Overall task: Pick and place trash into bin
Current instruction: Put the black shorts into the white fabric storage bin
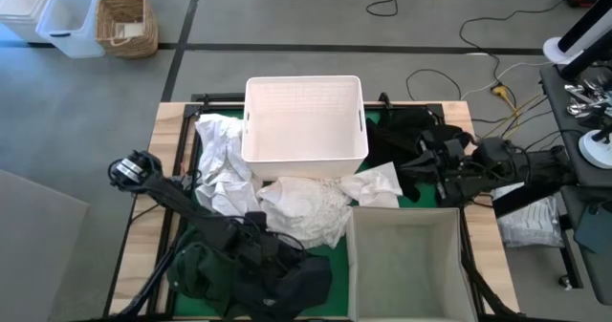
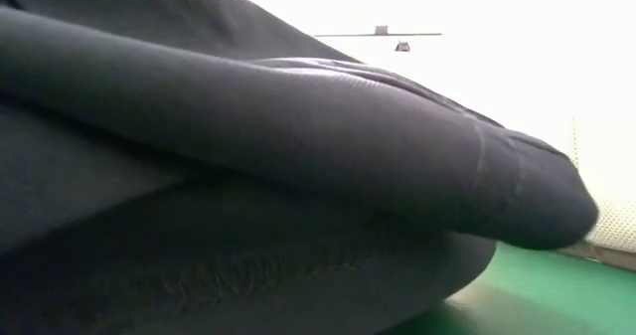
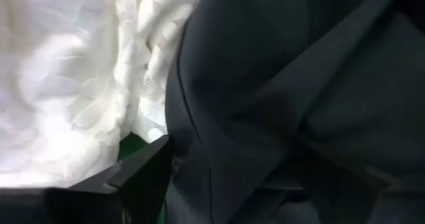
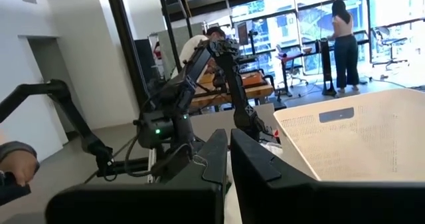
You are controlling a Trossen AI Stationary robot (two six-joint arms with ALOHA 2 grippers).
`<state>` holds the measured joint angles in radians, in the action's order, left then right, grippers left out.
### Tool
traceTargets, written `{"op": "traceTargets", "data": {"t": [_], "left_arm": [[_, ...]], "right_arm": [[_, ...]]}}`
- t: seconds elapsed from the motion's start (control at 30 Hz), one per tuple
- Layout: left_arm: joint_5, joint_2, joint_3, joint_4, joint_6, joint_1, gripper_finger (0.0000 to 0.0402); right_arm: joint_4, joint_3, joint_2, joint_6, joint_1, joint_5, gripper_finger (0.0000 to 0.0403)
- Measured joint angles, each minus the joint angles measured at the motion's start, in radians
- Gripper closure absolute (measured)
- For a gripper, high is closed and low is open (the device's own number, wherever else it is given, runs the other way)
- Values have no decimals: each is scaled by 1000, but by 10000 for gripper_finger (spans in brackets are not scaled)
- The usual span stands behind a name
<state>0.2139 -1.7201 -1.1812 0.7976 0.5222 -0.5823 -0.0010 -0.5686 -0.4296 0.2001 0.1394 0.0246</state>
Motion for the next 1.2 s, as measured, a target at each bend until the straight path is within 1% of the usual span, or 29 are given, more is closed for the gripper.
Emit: {"op": "traceTargets", "data": {"t": [0.13,0.23,0.33,0.47,0.5,0.7,0.8,0.97,1.1,1.2], "left_arm": [[3,-21,0,8,-17,2,151],[2,-28,0,11,-40,5,194],[3,-29,0,11,-90,5,261],[2,-28,0,21,-153,5,375],[3,-25,1,27,-155,7,387],[5,1,1,35,-181,8,400],[5,17,-23,50,-196,8,401],[20,75,-119,77,-198,10,401],[85,113,-204,133,-198,10,401],[129,131,-262,206,-199,9,401]], "right_arm": [[-1,0,-5,1,0,0,390],[-1,0,-5,1,0,0,390],[0,0,-5,1,0,0,390],[0,0,-5,0,0,1,390],[0,0,-5,-1,0,1,390],[-1,0,-5,-2,0,1,390],[-1,0,-5,-2,0,1,390],[-1,0,-5,-3,0,1,390],[-1,0,-5,-11,0,1,390],[-2,0,-5,-14,0,1,390]]}}
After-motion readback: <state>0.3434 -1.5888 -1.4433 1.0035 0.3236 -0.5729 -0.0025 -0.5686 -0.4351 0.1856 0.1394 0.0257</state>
